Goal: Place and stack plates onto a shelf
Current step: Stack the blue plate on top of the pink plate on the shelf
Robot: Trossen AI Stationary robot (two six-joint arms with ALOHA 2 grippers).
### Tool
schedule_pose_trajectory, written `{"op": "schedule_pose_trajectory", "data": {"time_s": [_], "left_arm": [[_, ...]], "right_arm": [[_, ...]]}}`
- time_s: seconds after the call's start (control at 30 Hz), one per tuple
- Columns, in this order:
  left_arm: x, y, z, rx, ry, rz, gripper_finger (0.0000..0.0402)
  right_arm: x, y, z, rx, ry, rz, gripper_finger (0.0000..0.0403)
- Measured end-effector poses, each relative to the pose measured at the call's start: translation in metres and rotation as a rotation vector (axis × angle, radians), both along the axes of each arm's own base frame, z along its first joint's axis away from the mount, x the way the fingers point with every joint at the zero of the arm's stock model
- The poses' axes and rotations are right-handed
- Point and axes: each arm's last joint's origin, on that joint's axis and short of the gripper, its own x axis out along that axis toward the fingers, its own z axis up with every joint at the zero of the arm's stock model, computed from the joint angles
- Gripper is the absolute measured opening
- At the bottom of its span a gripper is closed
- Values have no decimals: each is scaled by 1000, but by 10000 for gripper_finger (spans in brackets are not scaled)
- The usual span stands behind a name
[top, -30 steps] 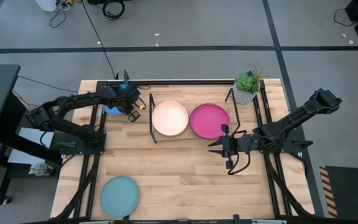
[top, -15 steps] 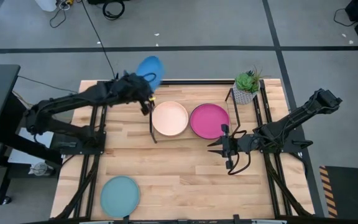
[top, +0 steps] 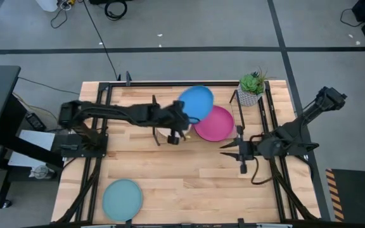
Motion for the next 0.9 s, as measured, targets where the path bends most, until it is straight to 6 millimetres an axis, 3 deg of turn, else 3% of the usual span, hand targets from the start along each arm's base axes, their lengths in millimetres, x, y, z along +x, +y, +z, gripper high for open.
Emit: {"op": "schedule_pose_trajectory", "data": {"time_s": [0.23,0.5,0.7,0.9], "left_arm": [[47,-20,-25,89,73,-186,14],[67,-34,-64,151,177,-361,23],[68,-28,-70,126,193,-269,108],[74,-22,-54,110,135,-159,191]], "right_arm": [[-8,4,6,1,-26,43,95],[-12,9,6,12,-40,18,95],[-15,12,6,33,-45,17,95],[-15,11,5,48,-32,8,95]]}}
